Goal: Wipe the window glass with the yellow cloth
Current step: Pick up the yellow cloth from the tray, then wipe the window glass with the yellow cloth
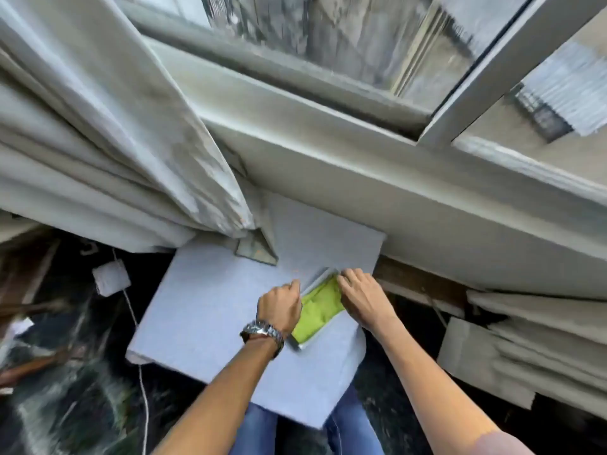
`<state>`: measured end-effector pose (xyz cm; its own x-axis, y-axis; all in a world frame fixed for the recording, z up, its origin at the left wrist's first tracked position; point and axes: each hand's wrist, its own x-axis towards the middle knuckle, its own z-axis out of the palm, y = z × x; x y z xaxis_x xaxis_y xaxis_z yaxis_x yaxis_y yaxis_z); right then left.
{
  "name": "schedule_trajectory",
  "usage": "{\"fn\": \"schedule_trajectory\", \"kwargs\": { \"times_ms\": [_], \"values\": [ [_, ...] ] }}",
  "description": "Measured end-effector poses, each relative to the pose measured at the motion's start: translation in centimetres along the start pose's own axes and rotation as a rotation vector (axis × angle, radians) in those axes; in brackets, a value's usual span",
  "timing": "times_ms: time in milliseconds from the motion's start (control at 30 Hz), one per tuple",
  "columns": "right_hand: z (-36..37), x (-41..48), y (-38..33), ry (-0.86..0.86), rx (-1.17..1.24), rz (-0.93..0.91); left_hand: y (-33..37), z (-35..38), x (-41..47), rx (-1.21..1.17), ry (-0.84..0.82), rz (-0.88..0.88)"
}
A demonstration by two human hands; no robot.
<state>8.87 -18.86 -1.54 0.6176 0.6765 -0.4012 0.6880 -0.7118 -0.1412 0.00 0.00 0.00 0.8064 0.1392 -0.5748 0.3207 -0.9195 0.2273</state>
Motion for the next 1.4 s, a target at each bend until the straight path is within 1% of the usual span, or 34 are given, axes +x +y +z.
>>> {"fn": "schedule_trajectory", "kwargs": {
  "times_ms": [33, 67, 100, 133, 200, 233, 267, 300, 367, 433, 500, 533, 600, 700, 767, 833, 900, 967, 1033, 1100, 1200, 1267, 1400],
  "values": [
    [2.1, 1.1, -0.1, -0.059, 0.048, -0.028, -0.2, 2.8, 0.9, 0.017, -0.065, -0.024],
    [4.2, 2.2, 0.0, -0.045, 0.054, -0.048, -0.3, 5.5, 2.1, 0.012, -0.111, -0.037],
    [6.4, 3.2, 0.0, -0.083, 0.108, -0.101, -0.5, 8.2, 2.8, 0.032, -0.141, -0.044],
    [7.5, 4.2, 0.0, -0.101, 0.098, -0.081, -0.6, 10.6, 3.3, 0.045, -0.167, -0.053],
    [10.7, 5.5, 0.0, -0.112, -0.040, -0.054, -0.5, 14.2, 4.4, 0.050, -0.180, -0.054],
    [12.4, 6.1, 0.0, -0.140, -0.068, -0.028, -0.4, 15.9, 5.1, 0.067, -0.156, -0.047],
    [13.5, 6.4, -0.1, -0.202, -0.065, 0.053, -0.2, 17.2, 5.7, 0.078, -0.104, -0.041],
    [14.3, 6.4, -0.3, -0.227, -0.027, 0.182, 0.0, 18.2, 6.2, 0.108, -0.068, -0.072],
    [15.2, 6.2, -0.7, -0.177, 0.071, 0.426, 0.7, 19.0, 6.6, 0.141, -0.046, -0.147],
    [15.7, 6.1, -0.9, -0.155, 0.145, 0.558, 1.6, 19.1, 6.9, 0.162, -0.076, -0.173],
    [15.6, 6.1, -0.8, -0.159, 0.174, 0.602, 1.9, 18.9, 7.2, 0.207, -0.099, -0.200],
    [15.6, 6.2, -0.6, -0.177, 0.206, 0.616, 1.9, 19.1, 7.3, 0.182, -0.109, -0.207],
    [15.0, 6.4, -0.4, -0.227, 0.279, 0.633, 1.5, 19.6, 7.5, 0.142, -0.136, -0.166],
    [13.4, 6.1, -0.2, -0.288, 0.344, 0.604, 1.0, 18.1, 7.1, 0.078, -0.175, -0.145],
    [11.7, 5.2, 0.1, -0.263, 0.416, 0.591, 0.4, 16.1, 6.0, -0.002, -0.192, -0.128],
    [9.3, 4.0, 0.4, -0.239, 0.542, 0.599, -0.3, 13.3, 4.6, -0.157, -0.221, -0.105],
    [5.3, 2.7, 0.5, -0.212, 0.753, 0.591, -0.9, 8.9, 2.6, -0.354, -0.232, -0.077],
    [-0.2, 1.6, 0.5, -0.124, 0.932, 0.546, -1.1, 3.3, 0.8, -0.483, -0.178, -0.064],
    [-6.5, 0.9, 0.3, 0.001, 0.989, 0.487, -1.0, -2.7, -0.5, -0.579, -0.090, -0.041],
    [-14.6, 0.6, -0.3, 0.152, 0.999, 0.416, -0.6, -10.1, -1.8, -0.706, 0.014, 0.037],
    [-28.7, 0.6, -1.1, 0.417, 0.965, 0.276, 0.8, -22.2, -2.9, -0.816, 0.267, 0.181],
    [-39.2, -0.4, -1.8, 0.621, 0.890, 0.154, 2.1, -30.9, -4.1, -0.858, 0.433, 0.278],
    [-58.7, -3.6, -4.1, 1.080, 0.663, -0.055, 5.6, -47.6, -8.2, -0.872, 0.708, 0.563]
  ]
}}
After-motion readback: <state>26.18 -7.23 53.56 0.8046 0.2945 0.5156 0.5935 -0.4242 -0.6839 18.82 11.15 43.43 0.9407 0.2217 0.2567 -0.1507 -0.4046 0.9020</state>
